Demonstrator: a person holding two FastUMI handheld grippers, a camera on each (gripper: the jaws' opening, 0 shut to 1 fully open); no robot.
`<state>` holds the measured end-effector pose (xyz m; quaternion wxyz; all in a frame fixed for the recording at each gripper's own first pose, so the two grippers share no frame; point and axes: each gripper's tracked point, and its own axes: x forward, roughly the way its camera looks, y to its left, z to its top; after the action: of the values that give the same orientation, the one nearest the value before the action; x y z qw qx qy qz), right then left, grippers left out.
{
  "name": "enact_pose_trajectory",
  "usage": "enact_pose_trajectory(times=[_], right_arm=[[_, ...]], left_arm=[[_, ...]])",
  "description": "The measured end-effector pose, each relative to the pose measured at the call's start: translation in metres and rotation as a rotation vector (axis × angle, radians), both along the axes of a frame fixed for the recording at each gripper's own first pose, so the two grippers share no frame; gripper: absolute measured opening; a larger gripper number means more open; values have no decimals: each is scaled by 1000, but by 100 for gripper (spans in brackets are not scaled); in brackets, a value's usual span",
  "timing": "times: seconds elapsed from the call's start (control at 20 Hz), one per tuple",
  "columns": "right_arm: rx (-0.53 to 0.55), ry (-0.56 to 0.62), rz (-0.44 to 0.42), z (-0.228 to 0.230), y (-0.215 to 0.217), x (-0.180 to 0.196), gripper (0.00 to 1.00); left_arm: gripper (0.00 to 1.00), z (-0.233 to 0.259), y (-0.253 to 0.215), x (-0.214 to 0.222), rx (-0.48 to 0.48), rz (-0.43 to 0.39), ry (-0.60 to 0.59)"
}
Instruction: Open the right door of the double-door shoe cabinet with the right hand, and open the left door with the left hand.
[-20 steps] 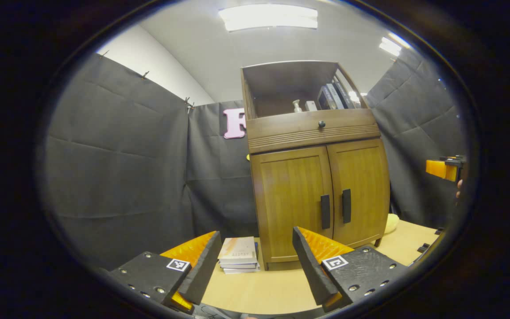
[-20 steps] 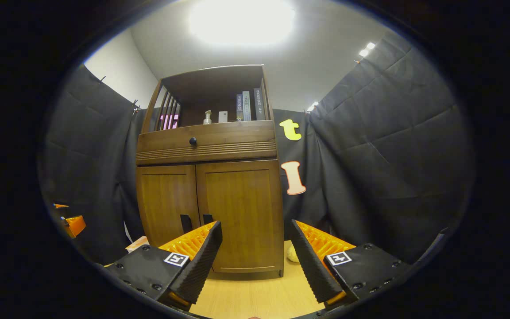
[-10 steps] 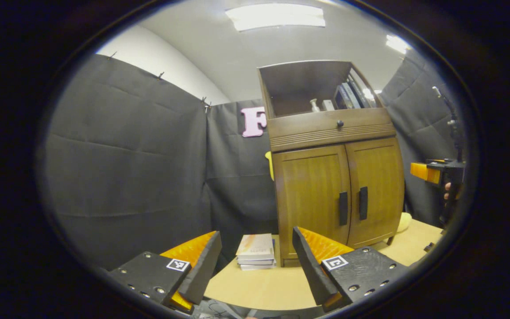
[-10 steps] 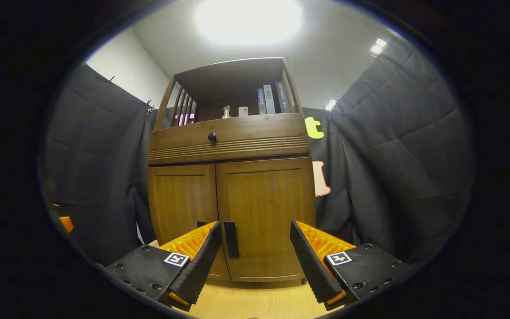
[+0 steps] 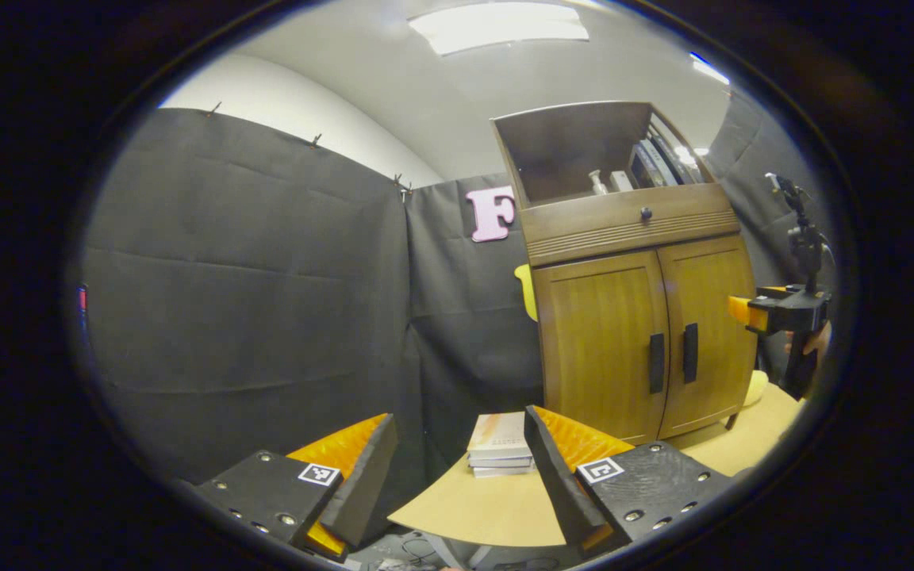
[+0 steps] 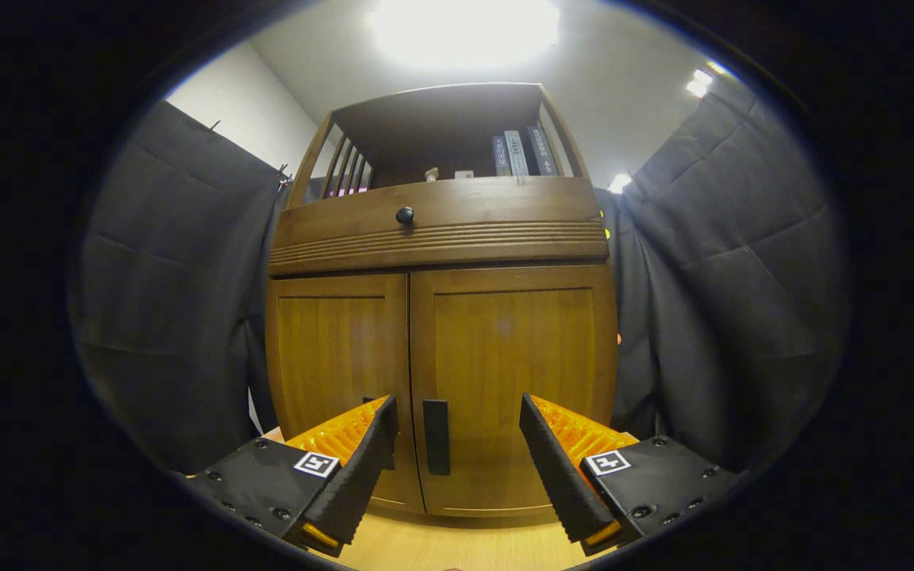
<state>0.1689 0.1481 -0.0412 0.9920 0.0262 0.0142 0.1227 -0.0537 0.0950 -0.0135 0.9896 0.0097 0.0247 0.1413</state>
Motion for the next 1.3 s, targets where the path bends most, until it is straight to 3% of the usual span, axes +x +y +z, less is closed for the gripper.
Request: enact_pose_trajectory(times=[0.05, 0.1, 0.2, 0.25, 0.65, 0.7, 0.75, 1.05, 1.15, 1.3], right_arm=[[-2, 7, 1, -5, 3, 7, 92], [-7, 17, 1, -11, 6, 14, 97], [-17, 45, 1, -24, 13, 31, 92], [-21, 63, 3, -31, 17, 38, 97], [-28, 113, 15, -63, 38, 80, 92], [-31, 119, 16, -65, 40, 83, 97], [-32, 125, 17, -68, 42, 89, 92], [-28, 185, 22, -86, 50, 114, 92], [-23, 207, 21, -93, 52, 118, 81], [-11, 232, 11, -98, 53, 123, 81]], left_arm=[[94, -1, 2, 0, 0, 11, 1], [94, -1, 6, -2, 1, 23, 1], [94, -1, 15, -13, 2, 44, 4], [94, -1, 17, -16, 5, 55, 7], [94, 4, 26, -29, 24, 123, 24], [94, 3, 28, -31, 24, 133, 26], [94, 4, 30, -33, 24, 141, 28], [94, 3, 40, -48, 33, 166, 35], [94, 3, 40, -50, 36, 169, 39], [94, 5, 43, -54, 42, 173, 40]])
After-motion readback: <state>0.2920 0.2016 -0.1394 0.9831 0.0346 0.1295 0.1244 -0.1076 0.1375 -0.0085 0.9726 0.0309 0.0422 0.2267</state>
